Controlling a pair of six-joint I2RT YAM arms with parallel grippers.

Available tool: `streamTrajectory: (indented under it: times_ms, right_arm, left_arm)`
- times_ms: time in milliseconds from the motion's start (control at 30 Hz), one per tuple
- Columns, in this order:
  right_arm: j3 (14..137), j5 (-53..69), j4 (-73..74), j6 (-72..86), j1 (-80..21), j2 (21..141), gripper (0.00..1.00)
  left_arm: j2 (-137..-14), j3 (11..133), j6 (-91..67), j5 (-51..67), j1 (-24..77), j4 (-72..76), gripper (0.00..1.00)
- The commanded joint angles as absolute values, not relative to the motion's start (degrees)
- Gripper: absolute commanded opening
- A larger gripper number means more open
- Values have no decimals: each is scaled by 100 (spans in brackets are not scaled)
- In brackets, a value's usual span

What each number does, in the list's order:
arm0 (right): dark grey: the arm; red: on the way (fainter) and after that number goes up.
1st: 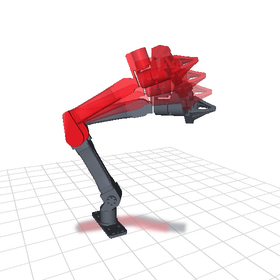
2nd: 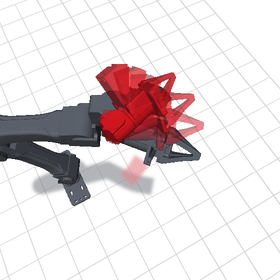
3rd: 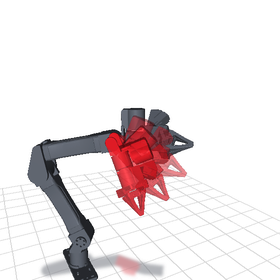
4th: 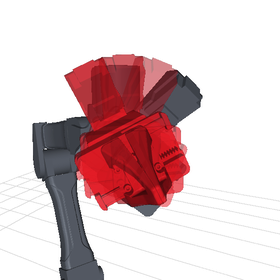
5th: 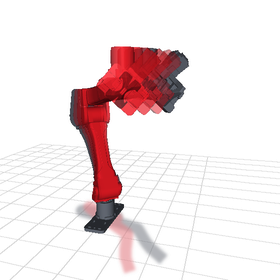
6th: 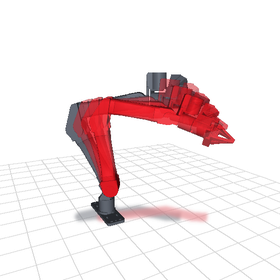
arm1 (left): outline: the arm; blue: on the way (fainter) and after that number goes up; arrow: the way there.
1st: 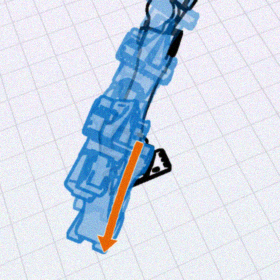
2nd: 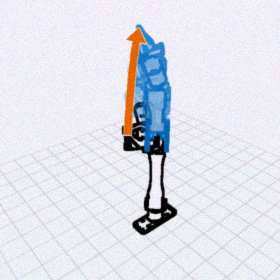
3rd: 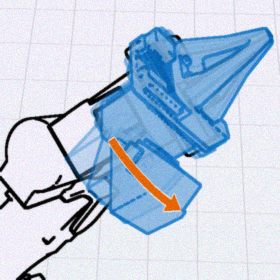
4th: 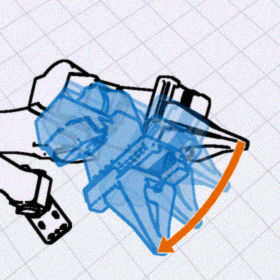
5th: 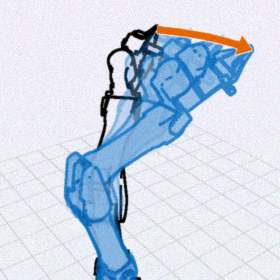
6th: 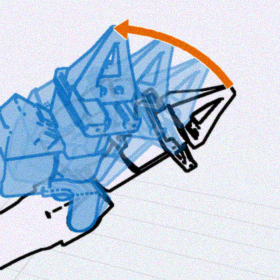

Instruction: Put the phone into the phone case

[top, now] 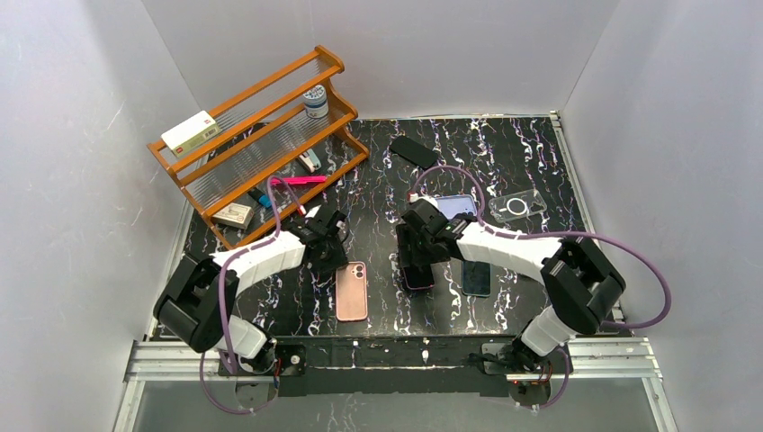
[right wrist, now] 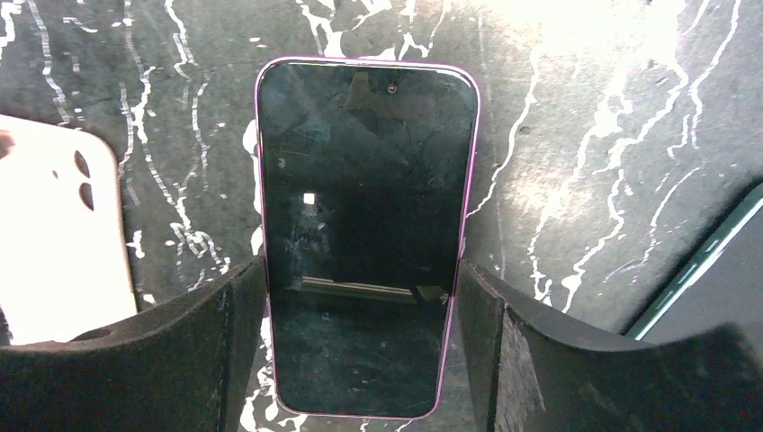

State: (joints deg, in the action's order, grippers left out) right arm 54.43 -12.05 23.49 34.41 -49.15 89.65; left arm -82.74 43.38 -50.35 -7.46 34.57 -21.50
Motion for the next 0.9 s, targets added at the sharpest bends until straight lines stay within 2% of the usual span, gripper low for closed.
streamTrajectory:
  times_ms: [0, 167, 400, 467, 533, 700, 867]
  right_arm:
    - [5409, -791, 2148, 3809, -4955, 8566, 50]
    - [5281, -240, 1754, 4287, -5009, 8334, 49]
    - [5295, -35, 1219, 5142, -5264, 8365, 48]
    - [5361, -35, 1099, 5334, -5384, 8426, 48]
    - [5387, -35, 919, 5622, -5510, 8514, 48]
    - [5456, 141, 343, 6184, -5887, 8842, 47]
    - [5977, 33, 431, 6271, -6264, 9374, 46]
  left_arm:
    - [-7880, 4348, -5099, -618, 3422, -1803, 35]
    - [-7170, 4389, -5001, -580, 3208, -2120, 52]
    - [-6567, 4490, -4588, 256, 2277, -2613, 73]
    - [-6515, 4604, -4404, 357, 2100, -2805, 87]
    - [-6480, 4711, -4228, 334, 2015, -3027, 96]
    - [-6389, 4691, -4050, 511, 1814, -3232, 98]
    - [-6232, 4474, -4037, 745, 1681, -3240, 97]
